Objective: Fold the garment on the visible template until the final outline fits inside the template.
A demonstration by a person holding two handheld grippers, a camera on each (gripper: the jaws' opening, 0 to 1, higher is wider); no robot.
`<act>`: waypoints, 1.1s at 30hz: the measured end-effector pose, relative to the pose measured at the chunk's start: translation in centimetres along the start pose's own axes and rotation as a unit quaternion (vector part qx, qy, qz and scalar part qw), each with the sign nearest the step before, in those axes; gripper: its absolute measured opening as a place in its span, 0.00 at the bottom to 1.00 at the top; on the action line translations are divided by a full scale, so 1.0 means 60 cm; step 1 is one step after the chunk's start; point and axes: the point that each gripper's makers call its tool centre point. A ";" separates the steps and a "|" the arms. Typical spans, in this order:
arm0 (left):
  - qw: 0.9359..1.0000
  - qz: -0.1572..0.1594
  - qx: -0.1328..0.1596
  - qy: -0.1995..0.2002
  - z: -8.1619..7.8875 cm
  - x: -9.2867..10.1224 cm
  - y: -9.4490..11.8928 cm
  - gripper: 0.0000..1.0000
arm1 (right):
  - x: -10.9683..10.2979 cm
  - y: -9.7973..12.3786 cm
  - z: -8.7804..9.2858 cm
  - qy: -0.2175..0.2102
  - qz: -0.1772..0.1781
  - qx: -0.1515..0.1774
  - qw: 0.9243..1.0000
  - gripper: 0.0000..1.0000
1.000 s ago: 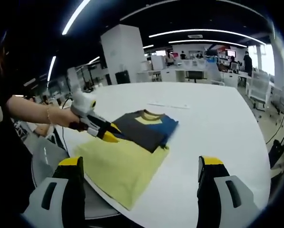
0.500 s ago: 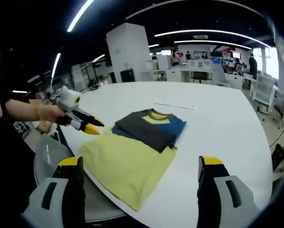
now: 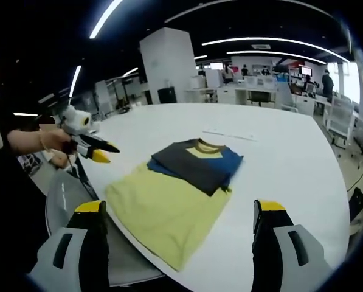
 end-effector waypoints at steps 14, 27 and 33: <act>1.000 -0.004 0.019 0.018 -0.012 -0.020 0.064 0.60 | 0.012 0.008 0.008 -0.004 0.007 -0.008 1.000 1.00; 0.999 -0.014 0.026 0.024 -0.009 -0.022 0.108 0.71 | 0.013 0.007 0.010 -0.001 0.003 -0.018 1.000 1.00; 0.999 -0.017 0.021 0.020 -0.003 -0.021 0.125 0.81 | 0.012 0.004 0.008 0.001 0.001 -0.020 1.000 1.00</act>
Point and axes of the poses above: the point that each gripper's makers call its tool centre point, and the gripper's own axes: y roughly backward along the fingers, x roughly to its right, z roughly out of its underside, and after that the axes turned 6 degrees about x, right-handed
